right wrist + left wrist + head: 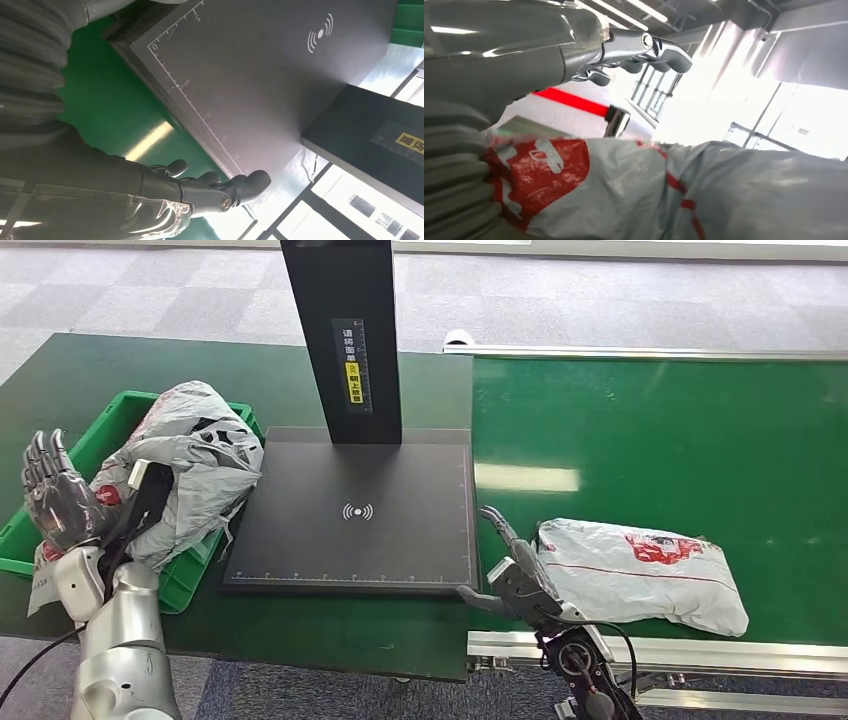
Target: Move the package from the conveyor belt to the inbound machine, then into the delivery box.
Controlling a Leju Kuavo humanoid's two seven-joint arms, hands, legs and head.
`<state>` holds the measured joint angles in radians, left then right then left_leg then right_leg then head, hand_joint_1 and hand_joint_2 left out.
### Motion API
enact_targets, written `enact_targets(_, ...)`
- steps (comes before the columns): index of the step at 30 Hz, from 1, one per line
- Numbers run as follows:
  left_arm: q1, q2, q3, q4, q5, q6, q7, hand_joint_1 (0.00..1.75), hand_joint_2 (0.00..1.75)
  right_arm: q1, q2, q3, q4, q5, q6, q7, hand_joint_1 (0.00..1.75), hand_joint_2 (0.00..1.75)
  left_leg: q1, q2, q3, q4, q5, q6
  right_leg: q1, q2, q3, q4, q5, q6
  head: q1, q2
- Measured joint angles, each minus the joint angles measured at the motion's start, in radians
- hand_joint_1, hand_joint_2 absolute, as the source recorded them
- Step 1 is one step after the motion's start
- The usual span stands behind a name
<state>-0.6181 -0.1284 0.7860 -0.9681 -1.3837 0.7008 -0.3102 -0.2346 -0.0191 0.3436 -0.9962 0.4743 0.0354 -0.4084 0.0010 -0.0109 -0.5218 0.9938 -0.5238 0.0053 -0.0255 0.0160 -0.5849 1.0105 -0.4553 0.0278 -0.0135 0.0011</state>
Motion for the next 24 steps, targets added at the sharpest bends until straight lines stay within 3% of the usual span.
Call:
enact_targets(2,-0.005,0.017,0.002,0.001,-0.004,0.000,0.000,0.00,1.75,0.000,-0.001,0.000,-0.001,0.001,0.002,0.002,0.00,1.75,0.000,0.000,0.000,0.000,0.000,-0.001,0.000,0.000,0.000,0.000,0.000,0.000,0.000,0.000)
enact_targets(6,-0.008,0.036,0.007,0.000,-0.001,0.000,-0.016,0.00,0.00,-0.001,-0.002,0.000,-0.002,0.001,0.002,0.003,0.00,1.75,0.000,0.000,0.000,0.000,0.001,-0.001,0.000,0.000,0.000,0.001,0.000,0.000,0.000,0.000)
enact_targets(7,-0.009,0.037,0.013,-0.006,0.011,0.000,-0.046,0.00,0.00,-0.001,-0.002,0.000,-0.002,0.001,0.002,0.003,0.00,1.75,0.001,0.000,-0.001,0.000,0.001,-0.001,0.000,0.000,0.000,0.001,0.000,0.000,0.000,0.000)
enact_targets(9,-0.017,0.031,0.055,-0.043,0.088,0.000,-0.185,0.00,0.00,-0.001,-0.002,0.001,-0.002,0.000,0.002,0.002,0.00,1.75,0.001,0.000,-0.002,0.000,0.001,-0.001,0.000,0.000,-0.001,0.001,0.000,0.000,0.000,0.000)
enact_targets(12,-0.025,0.014,0.117,-0.158,0.293,0.000,-0.360,0.00,0.00,0.000,-0.003,0.002,-0.001,-0.008,0.002,-0.004,0.00,1.75,0.001,0.001,-0.003,0.000,0.000,-0.001,0.000,0.002,-0.003,0.001,0.000,0.000,0.000,0.000)
enact_targets(18,-0.010,-0.026,0.113,-0.426,0.555,0.001,-0.388,0.00,0.00,-0.005,-0.009,0.004,0.007,-0.026,0.000,-0.031,0.00,1.75,0.000,0.000,-0.004,0.000,0.000,-0.001,0.000,0.001,-0.003,0.000,0.000,0.000,0.000,0.000)
enact_targets(24,-0.007,-0.056,0.103,-0.535,0.525,0.000,-0.391,0.00,0.00,-0.002,-0.015,0.006,0.011,-0.034,-0.015,-0.034,0.00,1.75,0.000,0.000,-0.003,0.000,0.000,-0.001,0.000,0.001,-0.003,0.000,0.000,0.000,0.000,0.000)
